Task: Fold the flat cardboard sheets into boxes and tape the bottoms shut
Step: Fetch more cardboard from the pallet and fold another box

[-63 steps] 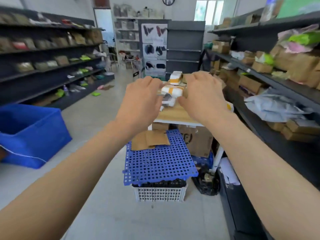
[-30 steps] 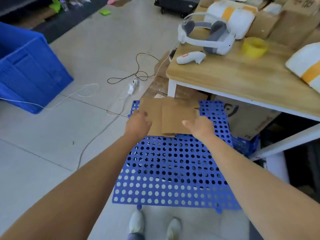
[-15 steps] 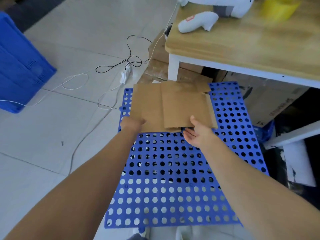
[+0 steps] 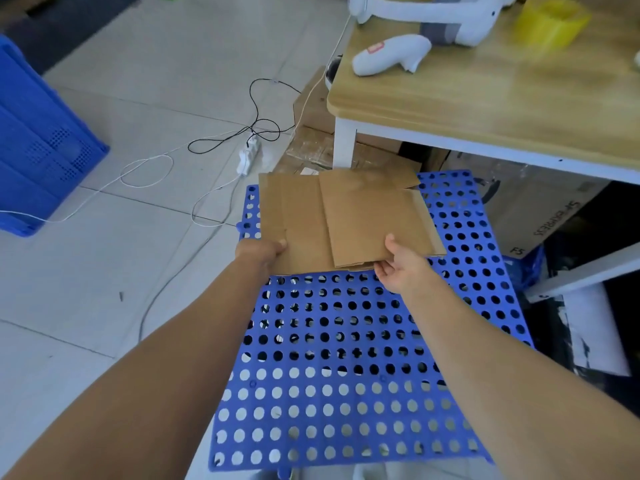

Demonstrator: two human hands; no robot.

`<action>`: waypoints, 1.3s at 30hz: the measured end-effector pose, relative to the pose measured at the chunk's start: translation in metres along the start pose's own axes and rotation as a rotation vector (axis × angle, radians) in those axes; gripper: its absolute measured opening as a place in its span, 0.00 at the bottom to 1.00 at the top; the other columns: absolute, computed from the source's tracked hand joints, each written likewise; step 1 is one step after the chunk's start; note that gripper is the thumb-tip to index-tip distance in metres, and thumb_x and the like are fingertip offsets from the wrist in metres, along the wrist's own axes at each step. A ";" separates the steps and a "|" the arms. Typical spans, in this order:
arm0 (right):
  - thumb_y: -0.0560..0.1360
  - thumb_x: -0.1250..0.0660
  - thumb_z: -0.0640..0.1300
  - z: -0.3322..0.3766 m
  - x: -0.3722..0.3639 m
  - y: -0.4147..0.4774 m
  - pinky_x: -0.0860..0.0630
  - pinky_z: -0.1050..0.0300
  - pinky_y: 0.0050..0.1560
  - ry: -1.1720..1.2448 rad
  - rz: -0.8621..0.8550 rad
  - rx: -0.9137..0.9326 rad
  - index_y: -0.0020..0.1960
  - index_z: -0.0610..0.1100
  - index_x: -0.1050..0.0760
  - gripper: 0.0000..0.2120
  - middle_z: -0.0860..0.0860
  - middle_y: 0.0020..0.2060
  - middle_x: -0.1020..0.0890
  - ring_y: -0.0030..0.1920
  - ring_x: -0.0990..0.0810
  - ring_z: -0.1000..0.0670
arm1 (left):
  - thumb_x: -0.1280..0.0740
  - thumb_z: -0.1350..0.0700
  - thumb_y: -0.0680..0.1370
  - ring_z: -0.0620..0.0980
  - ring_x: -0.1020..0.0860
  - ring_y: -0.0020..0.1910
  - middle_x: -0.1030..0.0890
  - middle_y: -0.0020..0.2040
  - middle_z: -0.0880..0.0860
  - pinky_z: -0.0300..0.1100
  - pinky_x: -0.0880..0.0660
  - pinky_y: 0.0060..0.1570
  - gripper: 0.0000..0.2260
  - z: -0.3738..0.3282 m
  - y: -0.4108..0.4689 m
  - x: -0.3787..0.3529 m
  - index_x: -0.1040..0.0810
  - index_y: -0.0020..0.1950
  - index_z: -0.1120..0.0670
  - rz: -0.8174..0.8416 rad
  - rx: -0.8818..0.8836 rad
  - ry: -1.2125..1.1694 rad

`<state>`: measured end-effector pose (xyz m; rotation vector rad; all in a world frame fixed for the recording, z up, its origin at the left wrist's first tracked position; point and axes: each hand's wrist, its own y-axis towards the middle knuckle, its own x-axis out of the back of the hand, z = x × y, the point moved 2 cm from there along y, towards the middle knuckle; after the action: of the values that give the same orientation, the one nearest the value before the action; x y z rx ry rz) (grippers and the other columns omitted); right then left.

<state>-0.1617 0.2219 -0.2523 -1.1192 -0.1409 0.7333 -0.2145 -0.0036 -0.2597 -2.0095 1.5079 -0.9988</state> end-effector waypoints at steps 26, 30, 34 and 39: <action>0.77 0.33 0.40 0.157 -0.008 -0.432 0.26 0.55 0.52 0.355 0.211 0.580 0.68 0.43 0.33 0.21 0.45 0.63 0.24 0.57 0.24 0.46 | 0.35 0.62 0.78 0.58 0.23 0.57 0.23 0.62 0.59 0.51 0.25 0.54 0.16 -0.236 -0.376 0.081 0.29 0.65 0.62 0.415 -0.610 -0.042; 0.78 0.35 0.40 0.145 0.045 -0.493 0.27 0.53 0.52 0.489 0.149 0.766 0.70 0.44 0.35 0.22 0.45 0.65 0.26 0.56 0.26 0.46 | 0.35 0.62 0.78 0.58 0.23 0.59 0.23 0.63 0.60 0.54 0.26 0.58 0.17 -0.229 -0.440 0.063 0.30 0.67 0.62 0.666 -0.684 -0.012; 0.78 0.35 0.40 0.112 0.118 -0.553 0.27 0.52 0.53 0.637 -0.005 0.897 0.70 0.43 0.35 0.22 0.44 0.65 0.26 0.60 0.25 0.45 | 0.33 0.62 0.77 0.57 0.23 0.58 0.23 0.61 0.60 0.57 0.27 0.59 0.18 -0.194 -0.506 0.033 0.29 0.66 0.63 0.851 -0.708 0.122; 0.76 0.32 0.37 0.054 0.238 -0.627 0.22 0.50 0.43 0.862 -0.245 1.021 0.60 0.42 0.30 0.14 0.44 0.58 0.22 0.47 0.21 0.45 | 0.33 0.60 0.77 0.56 0.23 0.55 0.22 0.56 0.58 0.55 0.26 0.59 0.13 -0.106 -0.607 -0.012 0.28 0.60 0.62 1.110 -0.717 0.327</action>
<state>0.2849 0.2606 0.2488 -0.3329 0.7454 -0.0002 0.0874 0.2060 0.2345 -0.9301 2.9204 -0.3017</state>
